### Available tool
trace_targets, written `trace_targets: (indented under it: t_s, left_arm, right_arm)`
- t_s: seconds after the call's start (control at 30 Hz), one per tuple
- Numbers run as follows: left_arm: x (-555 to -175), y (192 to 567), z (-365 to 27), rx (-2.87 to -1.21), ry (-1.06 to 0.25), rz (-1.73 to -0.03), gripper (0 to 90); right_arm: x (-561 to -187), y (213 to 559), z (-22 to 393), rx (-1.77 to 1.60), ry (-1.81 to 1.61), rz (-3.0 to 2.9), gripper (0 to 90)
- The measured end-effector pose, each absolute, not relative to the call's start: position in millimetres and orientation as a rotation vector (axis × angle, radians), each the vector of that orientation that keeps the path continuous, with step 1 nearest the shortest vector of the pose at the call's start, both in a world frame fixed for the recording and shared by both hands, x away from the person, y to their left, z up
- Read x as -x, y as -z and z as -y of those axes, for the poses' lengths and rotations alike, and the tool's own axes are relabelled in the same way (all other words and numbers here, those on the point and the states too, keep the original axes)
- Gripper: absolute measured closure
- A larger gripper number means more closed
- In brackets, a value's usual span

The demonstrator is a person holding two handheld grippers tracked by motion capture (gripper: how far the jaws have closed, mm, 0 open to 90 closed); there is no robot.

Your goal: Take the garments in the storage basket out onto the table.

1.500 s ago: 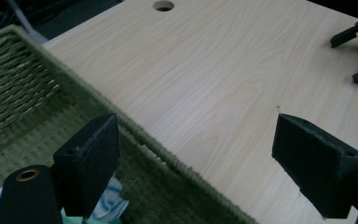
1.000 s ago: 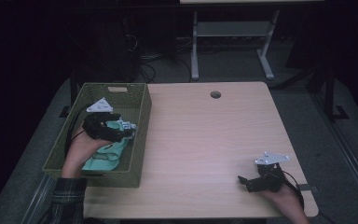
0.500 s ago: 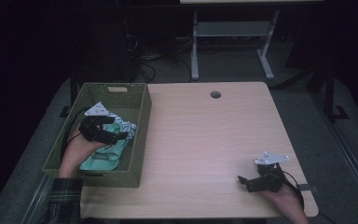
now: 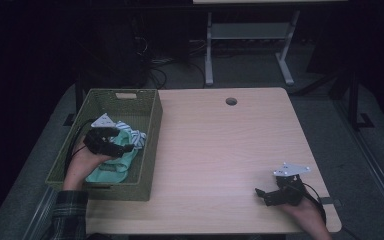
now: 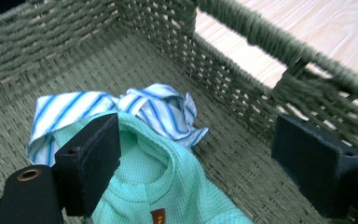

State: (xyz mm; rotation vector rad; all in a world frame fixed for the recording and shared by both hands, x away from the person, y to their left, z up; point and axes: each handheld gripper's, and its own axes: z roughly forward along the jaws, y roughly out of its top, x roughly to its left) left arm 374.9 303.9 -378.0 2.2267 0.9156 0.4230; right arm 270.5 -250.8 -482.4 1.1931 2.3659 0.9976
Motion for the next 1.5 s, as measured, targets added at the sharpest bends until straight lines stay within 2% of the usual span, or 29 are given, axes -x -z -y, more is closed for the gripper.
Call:
trace_targets:
  t_s: [1.07, 1.17, 1.33, 1.43, 1.5]
  left_arm:
    - [-384.6, 418.7, -297.8, -2.458, -0.249, -1.057, 15.5]
    - [-384.6, 419.7, -297.4, -2.468, -0.233, -1.056, 22.2]
    - [-385.1, 420.8, -297.8, -2.496, -0.195, -1.065, 27.5]
    - [-384.7, 421.6, -297.3, -2.494, -0.172, -1.079, 35.2]
    - [-385.1, 421.4, -298.1, -2.506, -0.154, -1.088, 43.7]
  right_arm:
    - [-270.5, 482.4, 250.8, -1.193, -0.998, -2.366, 1.5]
    - [-270.5, 482.4, 250.8, -1.193, -0.998, -2.366, 1.4]
    - [-270.5, 482.4, 250.8, -1.193, -0.998, -2.366, 1.5]
    - [-270.5, 482.4, 250.8, -1.193, -0.998, -2.366, 1.4]
    - [-270.5, 482.4, 250.8, -1.193, -0.998, -2.366, 1.5]
